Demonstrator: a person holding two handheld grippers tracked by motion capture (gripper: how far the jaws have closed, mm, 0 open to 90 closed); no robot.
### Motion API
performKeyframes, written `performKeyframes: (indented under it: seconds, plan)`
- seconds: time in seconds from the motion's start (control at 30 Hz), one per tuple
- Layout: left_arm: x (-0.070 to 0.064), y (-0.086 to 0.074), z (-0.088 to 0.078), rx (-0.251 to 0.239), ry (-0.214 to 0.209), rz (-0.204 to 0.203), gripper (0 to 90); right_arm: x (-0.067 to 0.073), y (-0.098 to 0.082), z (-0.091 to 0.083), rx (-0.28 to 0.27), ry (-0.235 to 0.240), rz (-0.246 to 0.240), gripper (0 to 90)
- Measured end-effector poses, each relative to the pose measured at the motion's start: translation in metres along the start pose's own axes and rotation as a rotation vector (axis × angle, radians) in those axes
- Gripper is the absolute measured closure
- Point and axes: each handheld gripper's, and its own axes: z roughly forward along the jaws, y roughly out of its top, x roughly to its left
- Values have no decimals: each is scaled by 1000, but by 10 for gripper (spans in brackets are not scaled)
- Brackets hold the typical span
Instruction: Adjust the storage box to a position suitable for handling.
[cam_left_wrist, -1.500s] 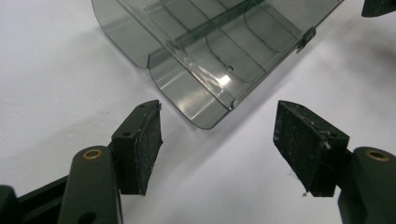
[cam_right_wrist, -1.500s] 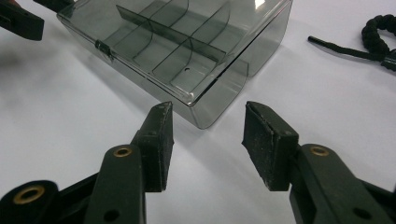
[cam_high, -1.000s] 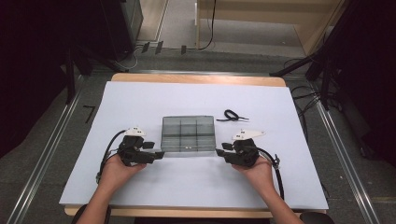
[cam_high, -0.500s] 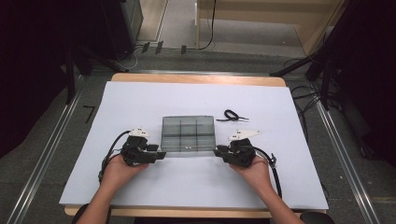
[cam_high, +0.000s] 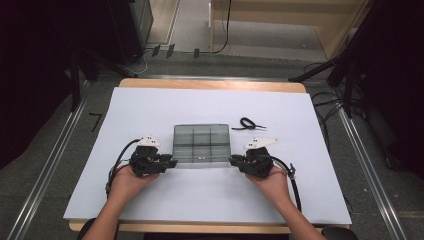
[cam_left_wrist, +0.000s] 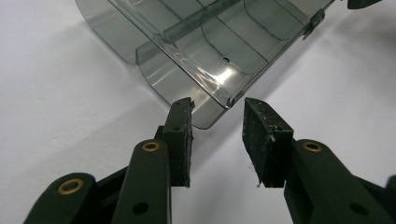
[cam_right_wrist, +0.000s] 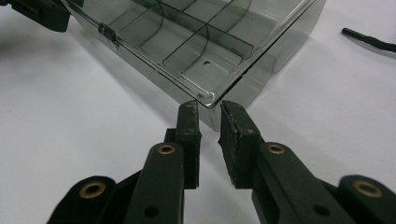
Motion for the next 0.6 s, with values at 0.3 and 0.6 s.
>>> performKeyframes:
  seconds: [0.3,0.6]
  plan:
    - [-1,1,-2,-13,10,5,649,1,0,-1,-4,-11,-5,790]
    - [-4,3,-5,-20,26,5,659,3,1,0,-9,-21,-8,793]
